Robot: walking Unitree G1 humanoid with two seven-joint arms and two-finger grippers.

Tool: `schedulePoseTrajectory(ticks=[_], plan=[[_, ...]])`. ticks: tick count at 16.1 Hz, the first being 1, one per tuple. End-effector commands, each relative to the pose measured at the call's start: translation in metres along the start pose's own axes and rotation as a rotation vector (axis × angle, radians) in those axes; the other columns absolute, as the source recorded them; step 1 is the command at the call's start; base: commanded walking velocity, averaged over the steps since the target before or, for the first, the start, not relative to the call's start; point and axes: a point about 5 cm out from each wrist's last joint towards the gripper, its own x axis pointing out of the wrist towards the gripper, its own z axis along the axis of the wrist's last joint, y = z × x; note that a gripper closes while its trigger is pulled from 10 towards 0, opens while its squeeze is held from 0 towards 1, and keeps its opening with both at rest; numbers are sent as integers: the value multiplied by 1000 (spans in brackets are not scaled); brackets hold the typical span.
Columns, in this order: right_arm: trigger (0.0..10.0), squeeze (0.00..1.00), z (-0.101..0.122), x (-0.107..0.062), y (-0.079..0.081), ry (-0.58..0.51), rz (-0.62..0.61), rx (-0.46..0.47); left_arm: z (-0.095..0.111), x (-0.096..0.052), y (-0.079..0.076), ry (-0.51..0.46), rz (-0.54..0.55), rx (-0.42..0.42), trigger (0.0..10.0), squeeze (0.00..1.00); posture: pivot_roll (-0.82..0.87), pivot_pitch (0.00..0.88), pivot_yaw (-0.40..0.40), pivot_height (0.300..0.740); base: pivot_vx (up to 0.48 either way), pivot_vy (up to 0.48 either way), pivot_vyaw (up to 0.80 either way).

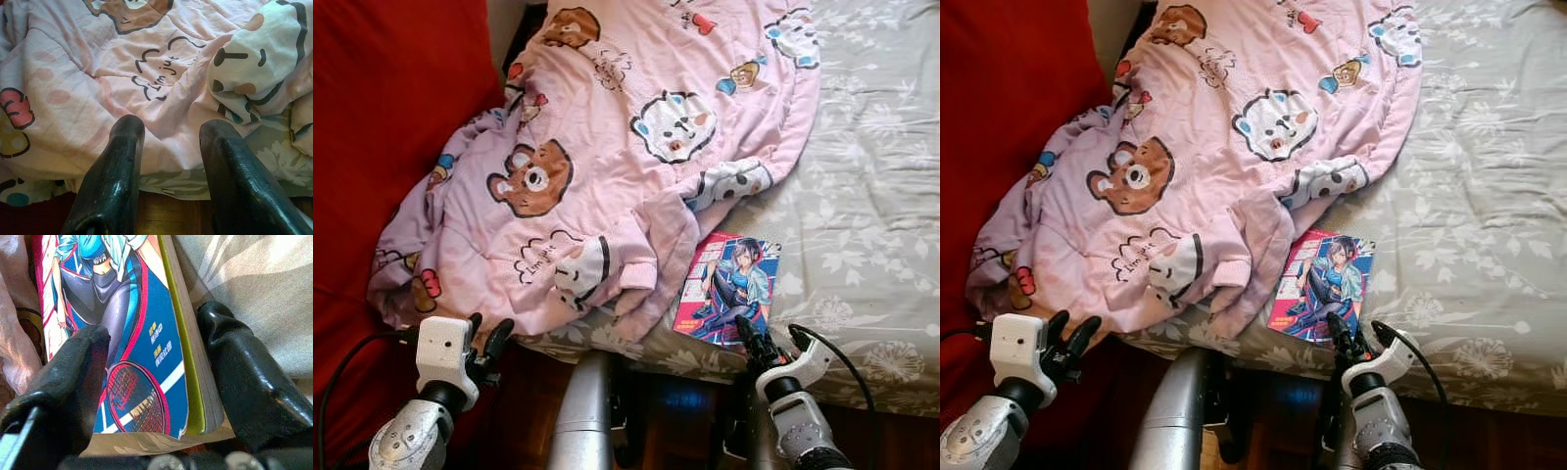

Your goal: Clean up the room

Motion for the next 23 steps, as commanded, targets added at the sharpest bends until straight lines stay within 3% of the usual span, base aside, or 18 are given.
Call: schedulePoseTrajectory(ticks=[1,18,19,20,23], plan=[[0,0,-53,-21,-8,199,-61,104,-5,-6,4,44,6,29,10000,0,308,359,193,609,0,0,0],[0,0,-47,-20,-8,158,-51,79,-7,1,1,40,5,21,10000,0,281,346,179,609,0,0,0],[0,0,-45,-17,-4,127,-17,62,-7,1,0,38,7,20,10000,0,278,343,175,609,0,0,0],[0,0,-37,-18,-8,38,-79,32,-8,1,1,39,10,20,10000,0,271,341,171,609,0,0,0],[0,0,-29,-29,-21,-84,-199,-31,-11,3,0,40,15,15,10000,0,248,333,161,609,0,0,0]])
